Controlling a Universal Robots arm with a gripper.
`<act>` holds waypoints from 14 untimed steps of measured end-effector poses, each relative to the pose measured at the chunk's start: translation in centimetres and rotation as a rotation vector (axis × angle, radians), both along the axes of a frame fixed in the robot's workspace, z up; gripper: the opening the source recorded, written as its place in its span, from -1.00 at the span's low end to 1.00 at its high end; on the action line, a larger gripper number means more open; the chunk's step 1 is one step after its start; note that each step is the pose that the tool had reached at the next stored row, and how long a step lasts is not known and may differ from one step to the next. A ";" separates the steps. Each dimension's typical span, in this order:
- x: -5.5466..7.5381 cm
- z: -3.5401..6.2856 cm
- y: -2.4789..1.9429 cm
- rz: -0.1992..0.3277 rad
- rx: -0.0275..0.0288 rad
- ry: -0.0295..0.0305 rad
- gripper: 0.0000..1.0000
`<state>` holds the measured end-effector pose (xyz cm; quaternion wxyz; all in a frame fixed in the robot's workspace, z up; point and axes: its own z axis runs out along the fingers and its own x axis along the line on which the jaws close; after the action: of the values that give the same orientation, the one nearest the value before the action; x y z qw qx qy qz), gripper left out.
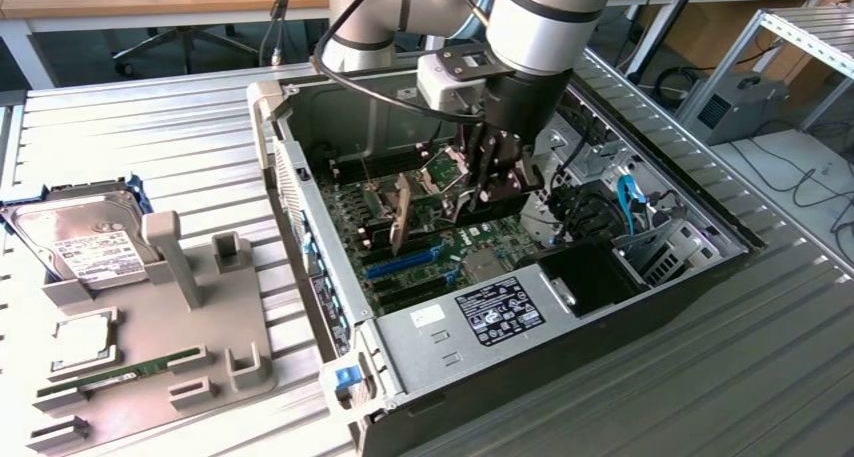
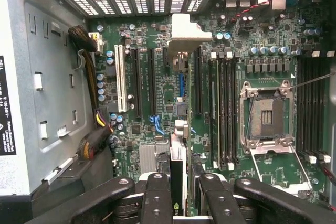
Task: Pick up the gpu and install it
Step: 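Insert the gpu into the slot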
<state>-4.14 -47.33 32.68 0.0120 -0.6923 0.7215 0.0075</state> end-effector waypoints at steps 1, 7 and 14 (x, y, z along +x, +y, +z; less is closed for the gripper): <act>0.0 -0.01 -0.01 0.000 0.0000 0.0000 -0.48; 0.0 -0.10 -0.05 0.000 0.0000 0.0000 -0.48; -0.1 -0.21 -0.14 0.000 0.0001 0.0000 -0.48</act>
<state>-4.19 -47.47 32.48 0.0120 -0.6922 0.7215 0.0076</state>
